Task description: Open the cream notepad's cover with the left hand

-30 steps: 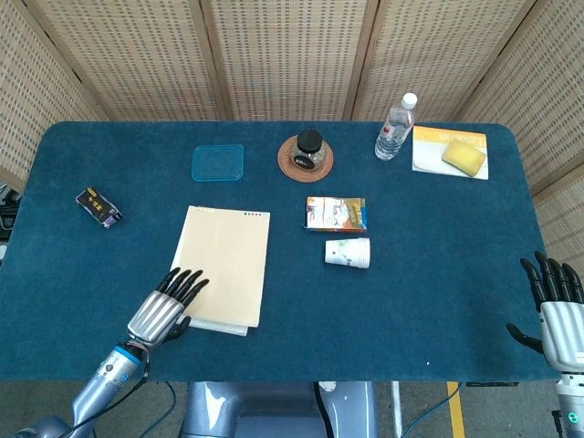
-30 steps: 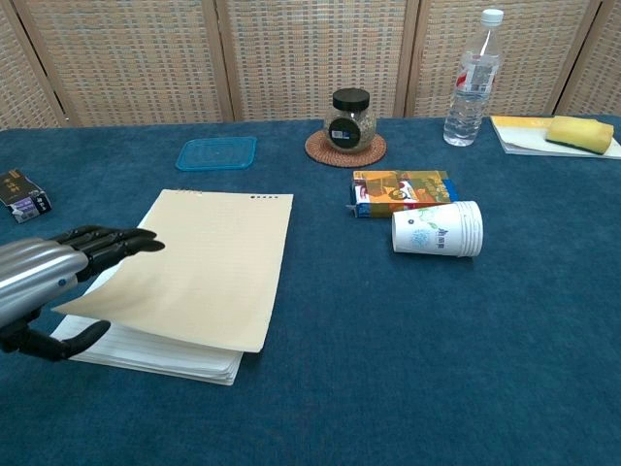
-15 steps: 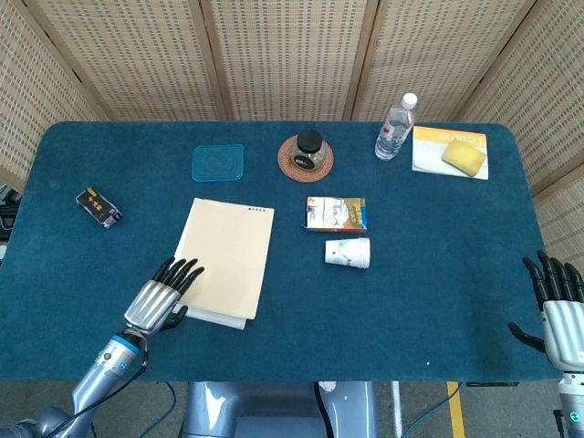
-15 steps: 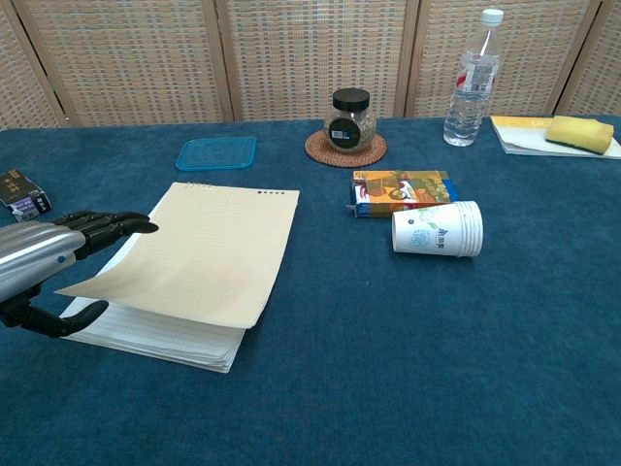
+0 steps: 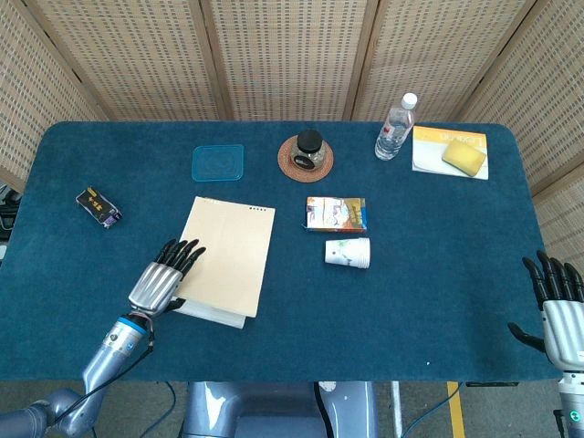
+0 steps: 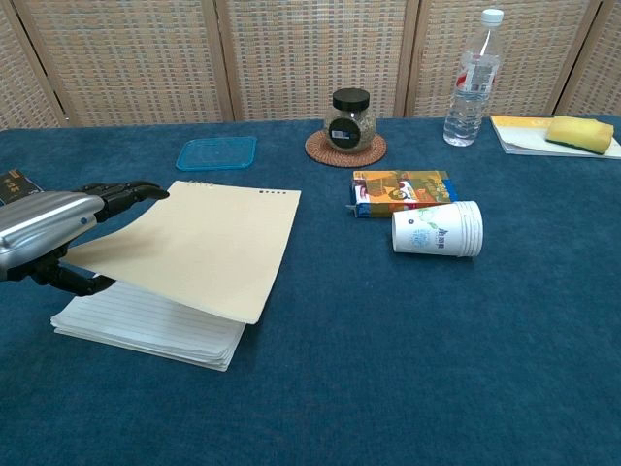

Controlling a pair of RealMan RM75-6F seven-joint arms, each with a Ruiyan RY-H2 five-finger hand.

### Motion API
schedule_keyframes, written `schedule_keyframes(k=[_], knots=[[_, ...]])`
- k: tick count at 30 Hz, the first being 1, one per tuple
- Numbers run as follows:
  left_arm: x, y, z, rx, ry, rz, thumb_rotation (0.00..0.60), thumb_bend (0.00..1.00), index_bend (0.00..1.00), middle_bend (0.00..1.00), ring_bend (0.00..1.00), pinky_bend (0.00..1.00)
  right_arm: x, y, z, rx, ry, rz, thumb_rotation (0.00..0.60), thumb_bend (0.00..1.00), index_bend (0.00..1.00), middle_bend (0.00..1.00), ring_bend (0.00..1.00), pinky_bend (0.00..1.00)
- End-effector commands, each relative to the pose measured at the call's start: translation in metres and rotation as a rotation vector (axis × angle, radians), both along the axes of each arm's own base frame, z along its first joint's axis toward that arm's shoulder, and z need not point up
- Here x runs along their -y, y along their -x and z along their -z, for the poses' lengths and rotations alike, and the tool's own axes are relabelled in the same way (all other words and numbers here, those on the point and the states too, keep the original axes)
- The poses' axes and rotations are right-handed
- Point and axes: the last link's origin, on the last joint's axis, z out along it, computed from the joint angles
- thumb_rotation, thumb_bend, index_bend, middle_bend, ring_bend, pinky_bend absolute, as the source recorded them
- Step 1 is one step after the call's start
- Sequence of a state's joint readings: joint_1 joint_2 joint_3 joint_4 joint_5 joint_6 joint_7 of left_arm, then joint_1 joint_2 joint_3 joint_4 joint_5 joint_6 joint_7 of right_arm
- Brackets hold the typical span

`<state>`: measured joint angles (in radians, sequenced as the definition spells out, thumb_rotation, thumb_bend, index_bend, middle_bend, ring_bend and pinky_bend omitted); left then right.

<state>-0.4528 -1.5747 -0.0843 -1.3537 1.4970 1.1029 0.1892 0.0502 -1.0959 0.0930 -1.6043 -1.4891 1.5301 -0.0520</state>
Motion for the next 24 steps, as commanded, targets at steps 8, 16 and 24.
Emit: schedule_keyframes(k=[8,16,24], knots=[[-0.016,-0.003,0.005,-0.026,-0.002,-0.010,0.600,0.53,0.33,0.22,0.16,0.08,0.002,0.001,0.000,0.001,-0.001,0.007,0.600,0.00,0.00,0.00,0.00,0.00],[-0.009,0.001,0.004,-0.014,-0.003,0.083,0.600,0.61,0.75,0.58,0.44,0.34,0.002,0.001,0.000,0.002,-0.001,0.006,0.600,0.00,0.00,0.00,0.00,0.00],[0.025,0.019,-0.015,-0.018,0.093,0.242,0.600,0.62,0.78,0.59,0.45,0.34,0.001,0.001,0.002,-0.001,-0.005,0.005,0.600,0.00,0.00,0.00,0.00,0.00]])
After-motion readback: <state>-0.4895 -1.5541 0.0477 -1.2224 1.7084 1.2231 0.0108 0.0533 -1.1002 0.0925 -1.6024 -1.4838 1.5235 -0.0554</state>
